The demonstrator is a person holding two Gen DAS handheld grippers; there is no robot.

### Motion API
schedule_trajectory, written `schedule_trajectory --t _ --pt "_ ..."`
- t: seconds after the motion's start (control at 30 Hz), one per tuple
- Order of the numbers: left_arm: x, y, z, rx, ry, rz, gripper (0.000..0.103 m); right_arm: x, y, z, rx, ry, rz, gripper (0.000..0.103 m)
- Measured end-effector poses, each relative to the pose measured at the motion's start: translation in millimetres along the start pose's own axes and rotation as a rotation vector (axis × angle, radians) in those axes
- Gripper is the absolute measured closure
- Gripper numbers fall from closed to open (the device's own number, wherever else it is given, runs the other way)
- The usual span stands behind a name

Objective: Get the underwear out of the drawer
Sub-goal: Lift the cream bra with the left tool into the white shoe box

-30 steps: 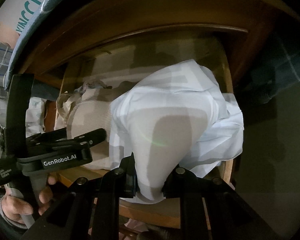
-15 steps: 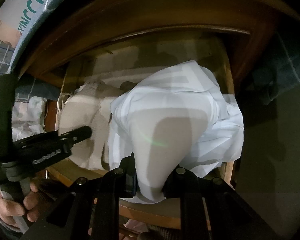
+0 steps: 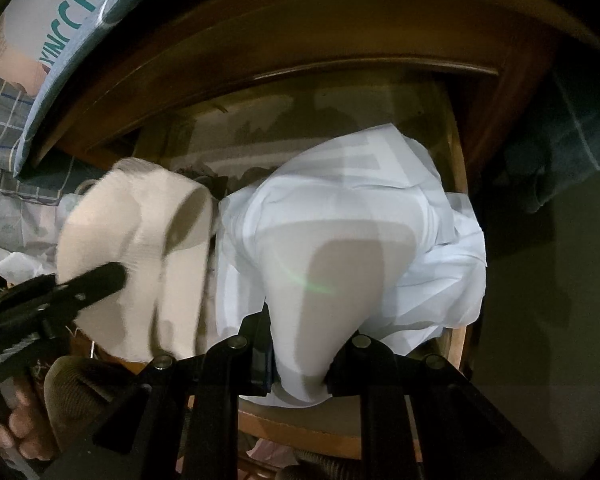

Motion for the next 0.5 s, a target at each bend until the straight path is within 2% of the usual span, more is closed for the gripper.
schedule_trajectory --t 0.3,0.5 --pt "5 -44 -12 0.026 0.07 -0.023 0.072 -2 -2 1 0.002 -0.001 -0.001 0.087" --pt "5 -84 -16 0.074 0.103 -0.036 0.072 -2 -3 1 0.007 -0.003 -0.002 0.087"
Point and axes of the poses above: each gripper's, at about its wrist camera, not at the fingertips, and y roughly the way its jaws point, x to its right, z to its top, the point moved 5 cm from there along y, roughly the way its jaws point, and after that the axes turned 6 degrees about -z, right-handed, at the moved point
